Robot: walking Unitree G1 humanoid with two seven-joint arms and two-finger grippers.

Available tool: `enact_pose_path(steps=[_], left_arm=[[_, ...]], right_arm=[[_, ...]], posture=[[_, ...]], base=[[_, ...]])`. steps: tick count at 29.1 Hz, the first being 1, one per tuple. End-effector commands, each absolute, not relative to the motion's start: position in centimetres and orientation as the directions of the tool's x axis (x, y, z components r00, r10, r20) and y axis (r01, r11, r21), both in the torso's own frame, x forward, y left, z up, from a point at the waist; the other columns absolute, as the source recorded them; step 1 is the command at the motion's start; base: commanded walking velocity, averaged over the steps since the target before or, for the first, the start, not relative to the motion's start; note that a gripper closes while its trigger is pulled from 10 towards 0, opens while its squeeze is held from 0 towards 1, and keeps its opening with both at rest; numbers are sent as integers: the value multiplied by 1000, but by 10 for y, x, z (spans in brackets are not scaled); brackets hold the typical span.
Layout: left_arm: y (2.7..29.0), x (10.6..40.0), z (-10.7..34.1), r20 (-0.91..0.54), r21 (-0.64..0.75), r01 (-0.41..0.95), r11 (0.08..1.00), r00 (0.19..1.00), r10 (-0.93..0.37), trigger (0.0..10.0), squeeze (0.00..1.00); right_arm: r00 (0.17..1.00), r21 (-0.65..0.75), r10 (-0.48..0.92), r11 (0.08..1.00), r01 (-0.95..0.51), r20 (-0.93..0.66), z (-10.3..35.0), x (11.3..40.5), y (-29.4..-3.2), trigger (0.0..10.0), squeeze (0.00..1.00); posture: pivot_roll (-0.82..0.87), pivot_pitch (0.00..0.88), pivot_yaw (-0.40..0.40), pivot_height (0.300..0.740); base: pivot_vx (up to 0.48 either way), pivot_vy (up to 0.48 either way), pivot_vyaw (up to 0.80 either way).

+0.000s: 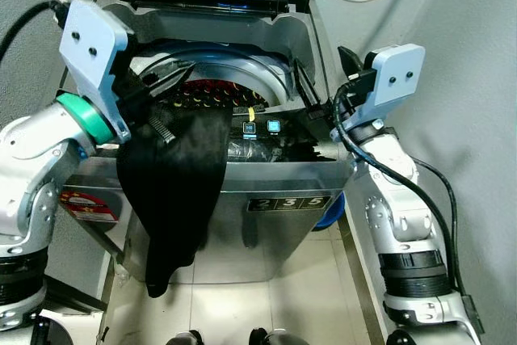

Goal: Clothes washing

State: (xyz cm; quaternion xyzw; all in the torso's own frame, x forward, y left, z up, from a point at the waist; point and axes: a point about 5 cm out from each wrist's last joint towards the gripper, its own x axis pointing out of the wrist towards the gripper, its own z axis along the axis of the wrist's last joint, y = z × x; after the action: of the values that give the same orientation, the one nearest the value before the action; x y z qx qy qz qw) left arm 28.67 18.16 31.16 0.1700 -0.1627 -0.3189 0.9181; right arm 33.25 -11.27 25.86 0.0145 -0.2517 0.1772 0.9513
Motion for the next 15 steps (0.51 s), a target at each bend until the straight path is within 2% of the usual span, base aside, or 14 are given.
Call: enact_pose_path(steps=[1, 2, 3, 4, 5, 8, 12, 15], left_arm=[[177, 284, 303, 134, 429, 559, 709, 737, -662, 10000, 0], [177, 284, 303, 134, 429, 559, 709, 737, -662, 10000, 0], [178, 281, 297, 113, 420, 563, 712, 746, -656, 10000, 373], [178, 281, 297, 113, 420, 563, 712, 746, -656, 10000, 373], [181, 277, 292, 102, 400, 553, 731, 766, -635, 10000, 1000], [181, 277, 292, 102, 400, 553, 731, 766, -635, 10000, 1000], [189, 254, 278, 77, 360, 487, 795, 834, -546, 10000, 1000], [190, 247, 274, 62, 363, 470, 805, 849, -524, 10000, 1000]], right_arm=[[818, -57, 324, 939, -339, 475, 255, 330, -115, 10000, 0], [818, -57, 324, 939, -339, 475, 255, 330, -115, 10000, 0], [819, -56, 322, 940, -337, 475, 254, 330, -115, 10000, 0], [819, -56, 322, 940, -337, 475, 254, 330, -115, 10000, 0], [820, -56, 322, 940, -336, 473, 254, 329, -115, 10000, 0], [820, -56, 322, 940, -336, 473, 254, 329, -115, 10000, 0], [821, -55, 334, 935, -350, 462, 251, 330, -113, 10000, 0], [820, -54, 341, 932, -357, 460, 250, 331, -112, 10000, 0]], posture=[[60, 107, -17, 740], [60, 107, -17, 740], [59, 110, -14, 740], [59, 110, -14, 740], [62, 114, -15, 740], [62, 114, -15, 740], [91, 123, -28, 740], [97, 125, -30, 740]], base=[[0, 0, 0], [0, 0, 0], [0, 0, 0], [0, 0, 0], [0, 0, 0], [0, 0, 0], [0, 0, 0], [0, 0, 0]])
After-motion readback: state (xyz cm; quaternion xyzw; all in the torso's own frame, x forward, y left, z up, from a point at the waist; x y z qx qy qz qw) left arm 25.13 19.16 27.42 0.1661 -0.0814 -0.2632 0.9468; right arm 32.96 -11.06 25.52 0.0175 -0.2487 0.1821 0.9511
